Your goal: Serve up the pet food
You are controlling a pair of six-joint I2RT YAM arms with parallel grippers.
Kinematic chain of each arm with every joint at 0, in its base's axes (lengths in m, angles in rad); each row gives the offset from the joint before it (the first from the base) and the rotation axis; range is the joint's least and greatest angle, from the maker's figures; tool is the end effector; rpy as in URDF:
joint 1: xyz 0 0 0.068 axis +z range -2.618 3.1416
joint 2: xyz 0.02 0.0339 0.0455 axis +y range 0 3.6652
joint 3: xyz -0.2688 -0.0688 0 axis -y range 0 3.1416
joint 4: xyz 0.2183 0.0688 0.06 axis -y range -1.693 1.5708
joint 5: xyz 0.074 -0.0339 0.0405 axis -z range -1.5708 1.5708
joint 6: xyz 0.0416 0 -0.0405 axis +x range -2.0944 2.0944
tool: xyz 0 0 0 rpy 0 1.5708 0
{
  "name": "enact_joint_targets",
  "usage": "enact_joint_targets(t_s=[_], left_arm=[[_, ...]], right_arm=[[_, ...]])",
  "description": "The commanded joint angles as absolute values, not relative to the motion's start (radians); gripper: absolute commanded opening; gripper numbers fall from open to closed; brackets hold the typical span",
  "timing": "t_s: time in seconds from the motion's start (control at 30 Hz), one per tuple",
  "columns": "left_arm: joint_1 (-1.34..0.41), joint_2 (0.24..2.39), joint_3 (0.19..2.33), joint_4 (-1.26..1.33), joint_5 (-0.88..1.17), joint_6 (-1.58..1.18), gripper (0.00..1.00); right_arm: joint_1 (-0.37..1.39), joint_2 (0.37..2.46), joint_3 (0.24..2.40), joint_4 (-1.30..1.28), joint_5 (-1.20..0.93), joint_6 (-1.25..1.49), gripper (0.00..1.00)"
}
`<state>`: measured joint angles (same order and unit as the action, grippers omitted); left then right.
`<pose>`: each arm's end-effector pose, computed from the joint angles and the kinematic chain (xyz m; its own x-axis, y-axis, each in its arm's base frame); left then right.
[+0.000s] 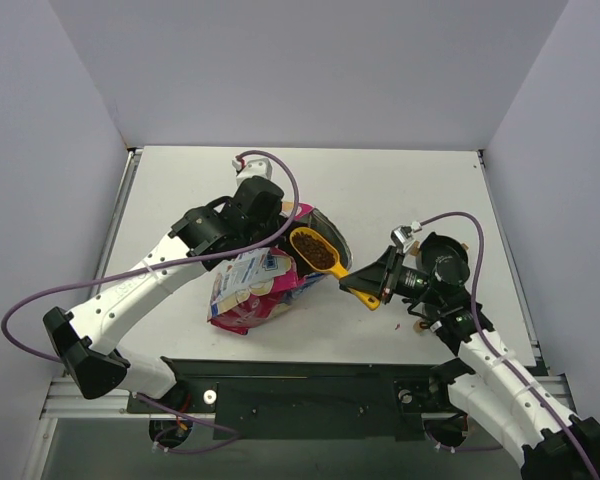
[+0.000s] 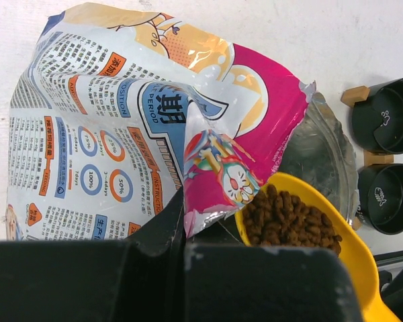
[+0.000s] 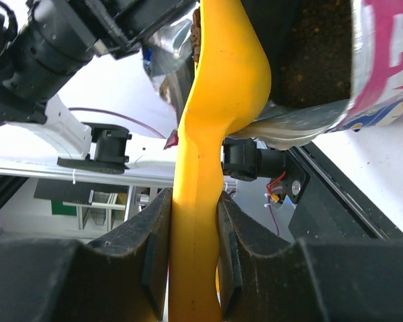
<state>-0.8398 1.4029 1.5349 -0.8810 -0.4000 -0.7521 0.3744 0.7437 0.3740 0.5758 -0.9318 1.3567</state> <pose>0.1895 -0.1871 0.3903 -0.6704 -0.1950 -0.7160 0.0512 0.9504 -0.3067 0.1219 0.0838 0.2928 -0.8872 0.2775 -0.3685 -0.3878 -0.0162 0.9216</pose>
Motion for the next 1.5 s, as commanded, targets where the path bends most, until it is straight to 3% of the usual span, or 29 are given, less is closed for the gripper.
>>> enact_joint_targets(t_s=[0.0, 0.57, 1.47], left_arm=[[-0.836, 1.353, 1.562, -0.804, -0.367, -0.77, 0.0], [-0.802, 1.359, 1.552, -0.818, -0.405, -0.787, 0.0], [-0.79, 1.302, 1.454, -0.799, -0.394, -0.842, 0.0]], right_arm=[[0.382, 0.684, 0.407, 0.647, -0.946, 1.353, 0.0], [0.259, 0.514, 0.442, 0.393, -0.973, 1.313, 0.0], [-0.1, 0.497, 0.462, 0.4, -1.015, 1.339, 0.0]])
